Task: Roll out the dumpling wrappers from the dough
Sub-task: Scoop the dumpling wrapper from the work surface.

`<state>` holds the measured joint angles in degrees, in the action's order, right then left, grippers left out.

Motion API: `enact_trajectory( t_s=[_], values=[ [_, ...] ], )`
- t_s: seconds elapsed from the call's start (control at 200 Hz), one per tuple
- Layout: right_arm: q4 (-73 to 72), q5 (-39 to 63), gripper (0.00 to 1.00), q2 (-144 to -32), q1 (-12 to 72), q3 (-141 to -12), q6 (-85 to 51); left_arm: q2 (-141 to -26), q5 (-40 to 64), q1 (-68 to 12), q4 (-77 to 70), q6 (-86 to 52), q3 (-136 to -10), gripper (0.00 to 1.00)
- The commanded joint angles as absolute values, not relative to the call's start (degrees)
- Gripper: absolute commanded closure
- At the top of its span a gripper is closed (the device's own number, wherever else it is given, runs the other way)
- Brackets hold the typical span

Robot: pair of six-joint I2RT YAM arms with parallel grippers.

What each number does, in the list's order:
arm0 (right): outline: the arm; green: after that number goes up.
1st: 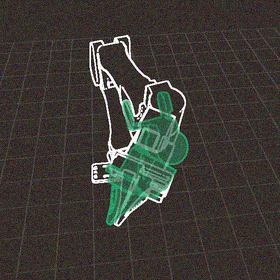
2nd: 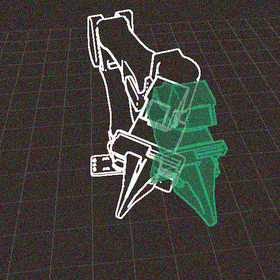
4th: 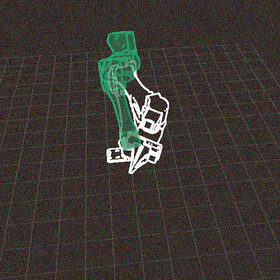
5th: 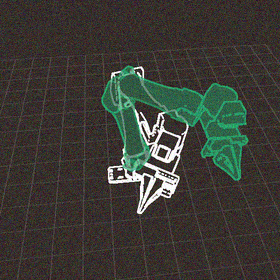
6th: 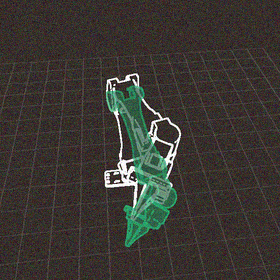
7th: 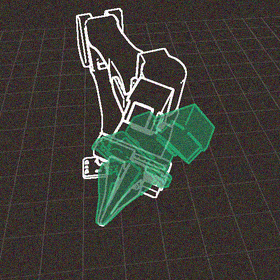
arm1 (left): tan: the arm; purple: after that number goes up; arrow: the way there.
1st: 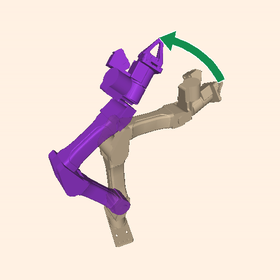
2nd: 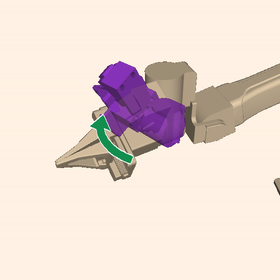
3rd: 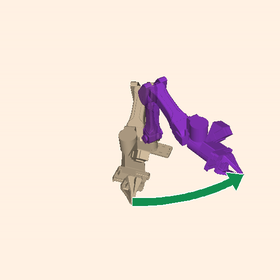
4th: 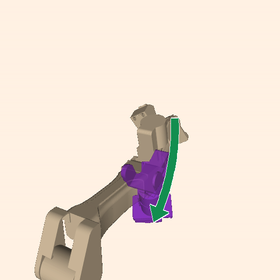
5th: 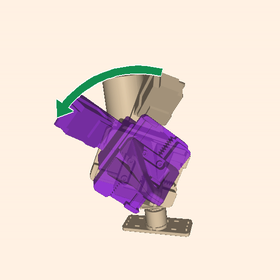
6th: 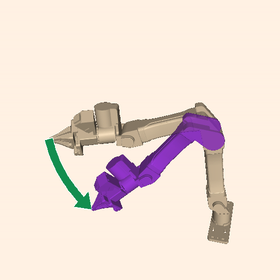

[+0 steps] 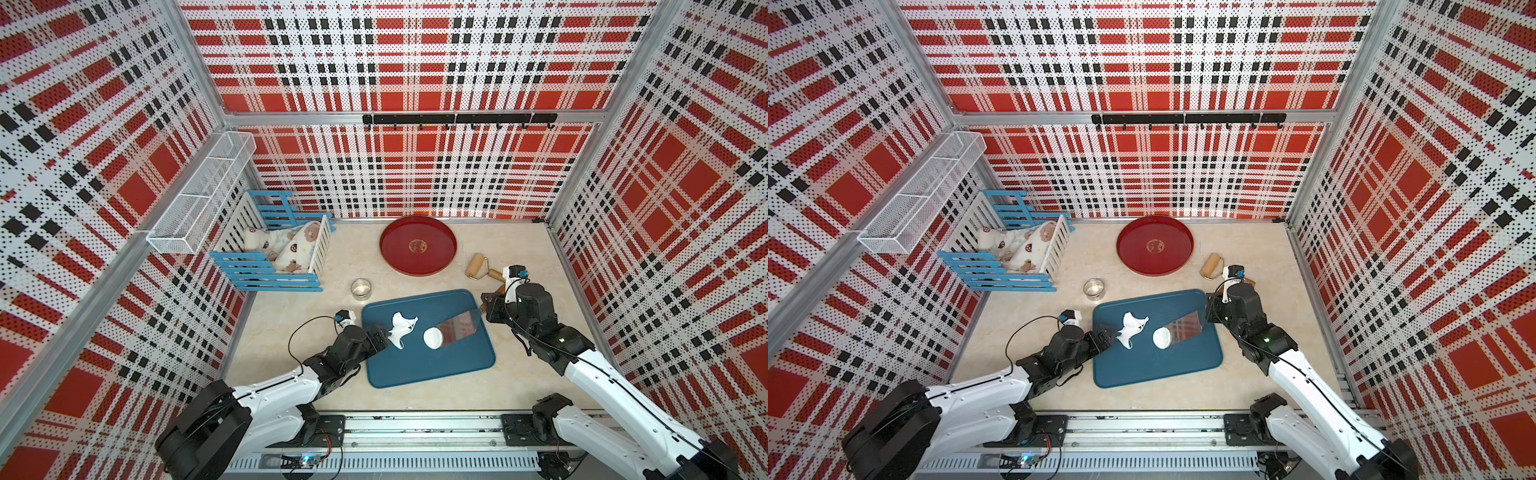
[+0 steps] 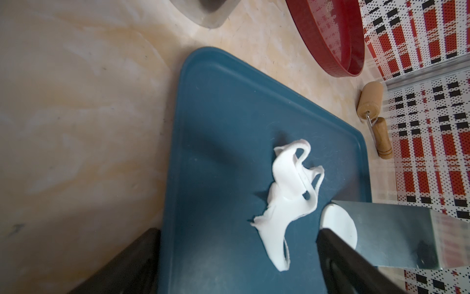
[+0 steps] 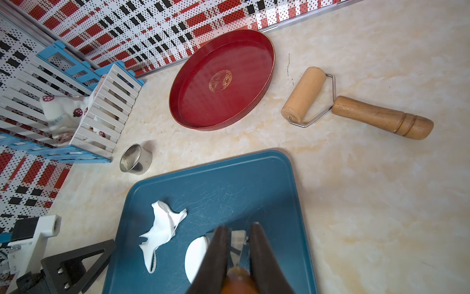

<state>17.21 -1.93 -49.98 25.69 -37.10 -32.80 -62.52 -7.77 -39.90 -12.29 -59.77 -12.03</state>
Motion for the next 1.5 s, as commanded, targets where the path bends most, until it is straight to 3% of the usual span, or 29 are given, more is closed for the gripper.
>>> enact_trajectory(
  t_s=[0.0, 1.493],
  values=[
    [15.60, 0.54, 1.00, -48.60, 25.46, -38.31, -34.73, -62.50, -6.79, -39.88, -12.43, -60.04, -11.07, 0.01],
    [18.28, 0.62, 1.00, -46.41, 24.42, -40.37, -34.45, -62.93, -6.70, -39.90, -12.87, -60.29, -11.03, 0.01]
  ],
)
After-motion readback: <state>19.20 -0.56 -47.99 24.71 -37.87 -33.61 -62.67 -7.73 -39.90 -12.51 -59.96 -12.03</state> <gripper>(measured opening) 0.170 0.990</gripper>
